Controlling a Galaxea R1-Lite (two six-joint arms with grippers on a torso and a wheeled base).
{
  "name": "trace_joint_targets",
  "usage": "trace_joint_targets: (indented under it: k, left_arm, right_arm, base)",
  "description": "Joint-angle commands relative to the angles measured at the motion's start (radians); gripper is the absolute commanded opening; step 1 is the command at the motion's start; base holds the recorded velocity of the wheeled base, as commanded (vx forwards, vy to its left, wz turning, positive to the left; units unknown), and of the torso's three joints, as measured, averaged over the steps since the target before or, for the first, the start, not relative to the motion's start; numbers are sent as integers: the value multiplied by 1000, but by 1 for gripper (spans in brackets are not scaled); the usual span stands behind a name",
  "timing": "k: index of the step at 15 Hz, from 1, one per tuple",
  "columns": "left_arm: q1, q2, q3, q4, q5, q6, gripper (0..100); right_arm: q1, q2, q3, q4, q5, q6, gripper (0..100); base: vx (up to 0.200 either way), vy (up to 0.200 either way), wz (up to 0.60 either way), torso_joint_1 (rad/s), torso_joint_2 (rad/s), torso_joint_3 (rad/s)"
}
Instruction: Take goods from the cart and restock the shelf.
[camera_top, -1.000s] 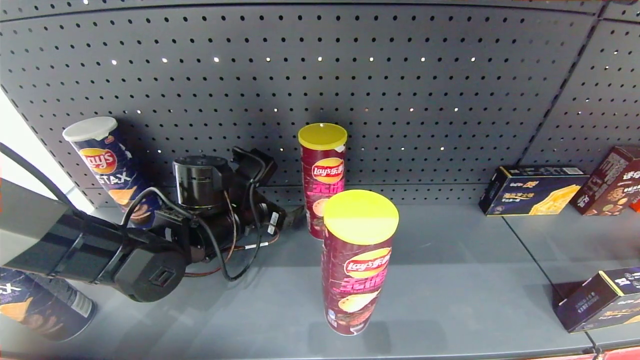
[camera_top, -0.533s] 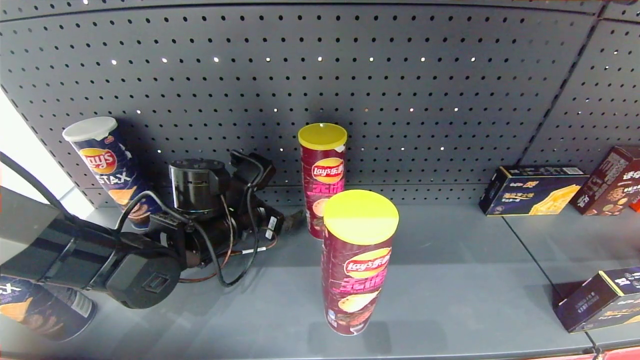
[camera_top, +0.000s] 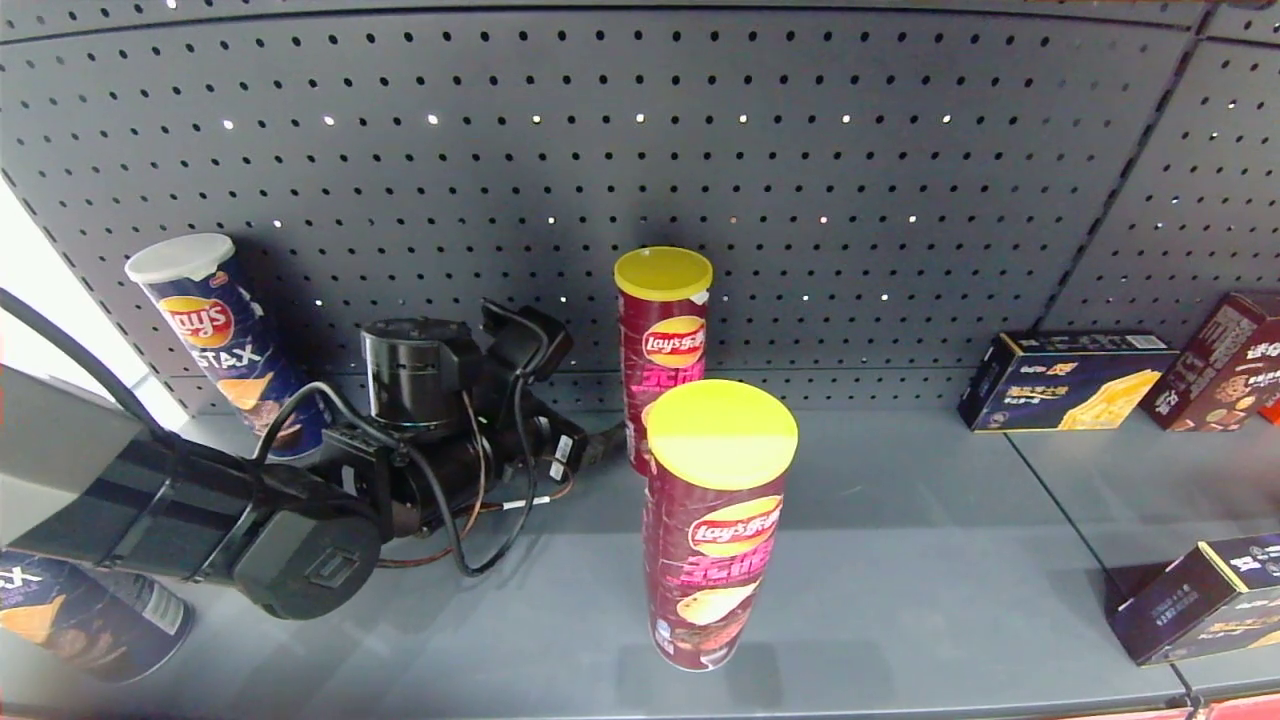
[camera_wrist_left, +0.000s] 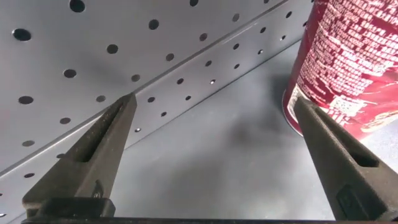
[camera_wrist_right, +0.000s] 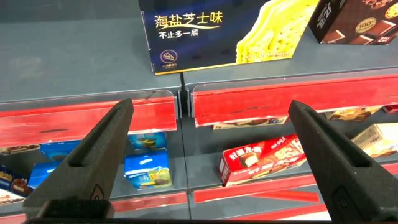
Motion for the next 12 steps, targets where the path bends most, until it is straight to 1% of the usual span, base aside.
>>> trace_joint_targets:
  k: [1,4,6,7,8,11,12]
  left_arm:
    - [-3,5,-1,0,1,0,100]
    - [-3,1,2,-2,2,0,100]
    - [-1,-34,25,-2,4,-2,100]
    - [-1,-111,89,0,4,-2,100]
    - [-4,-151,127,0,2,-2,100]
    - [-50,-395,353,4,-7,-2,100]
    - [-52,-449,396,4,-13,-2,100]
  right_arm:
    - [0,1,0,0,0,0,100]
    - [0,1,0,0,0,0,100]
    - [0,1,0,0,0,0,100]
    - [0,1,0,0,0,0,100]
    - [0,1,0,0,0,0,100]
    - [0,1,0,0,0,0,100]
    - [0,1,0,0,0,0,100]
  base:
    - [0,0,0,0,0,0]
    - [0,0,0,0,0,0]
    - [0,0,0,0,0,0]
    - [0,0,0,0,0,0]
    - [0,0,0,0,0,0]
    - [0,0,0,0,0,0]
    - [0,0,0,0,0,0]
